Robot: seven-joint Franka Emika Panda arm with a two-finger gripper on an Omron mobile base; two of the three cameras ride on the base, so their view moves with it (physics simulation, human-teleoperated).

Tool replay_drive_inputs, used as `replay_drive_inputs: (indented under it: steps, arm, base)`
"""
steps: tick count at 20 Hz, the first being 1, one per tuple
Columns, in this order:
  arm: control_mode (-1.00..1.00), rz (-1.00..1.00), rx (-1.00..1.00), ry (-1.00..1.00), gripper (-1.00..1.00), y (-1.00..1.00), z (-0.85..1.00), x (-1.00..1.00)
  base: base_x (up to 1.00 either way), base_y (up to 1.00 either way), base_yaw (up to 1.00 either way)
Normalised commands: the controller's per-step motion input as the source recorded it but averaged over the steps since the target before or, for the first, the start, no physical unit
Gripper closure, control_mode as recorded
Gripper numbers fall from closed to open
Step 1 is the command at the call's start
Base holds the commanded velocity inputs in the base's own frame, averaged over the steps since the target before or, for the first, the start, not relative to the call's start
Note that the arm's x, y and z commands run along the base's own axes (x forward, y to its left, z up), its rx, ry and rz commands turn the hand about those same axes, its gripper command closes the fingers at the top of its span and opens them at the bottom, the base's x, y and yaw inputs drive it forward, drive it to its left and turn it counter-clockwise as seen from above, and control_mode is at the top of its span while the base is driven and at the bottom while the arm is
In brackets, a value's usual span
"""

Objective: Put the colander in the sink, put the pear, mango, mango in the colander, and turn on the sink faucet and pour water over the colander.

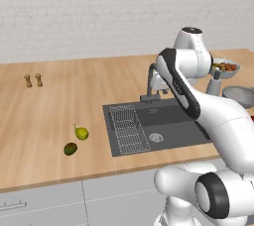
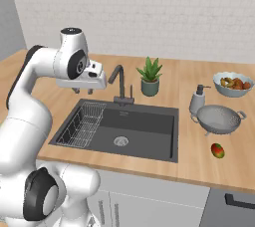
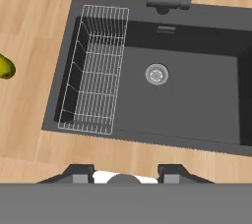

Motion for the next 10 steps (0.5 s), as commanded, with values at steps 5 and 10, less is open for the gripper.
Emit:
replay_drive_inputs:
  steps: [5, 10]
  arm:
    - [-1.0, 0.0, 0.0, -0.01, -1.0, -0.36, -0.04, 0.0]
    - [-1.0, 0.0, 0.0, 0.01, -1.0, -1.0, 0.0, 0.0]
  base:
    - [0.0, 0.0, 0.0]
    - [0.0, 0.0, 0.0]
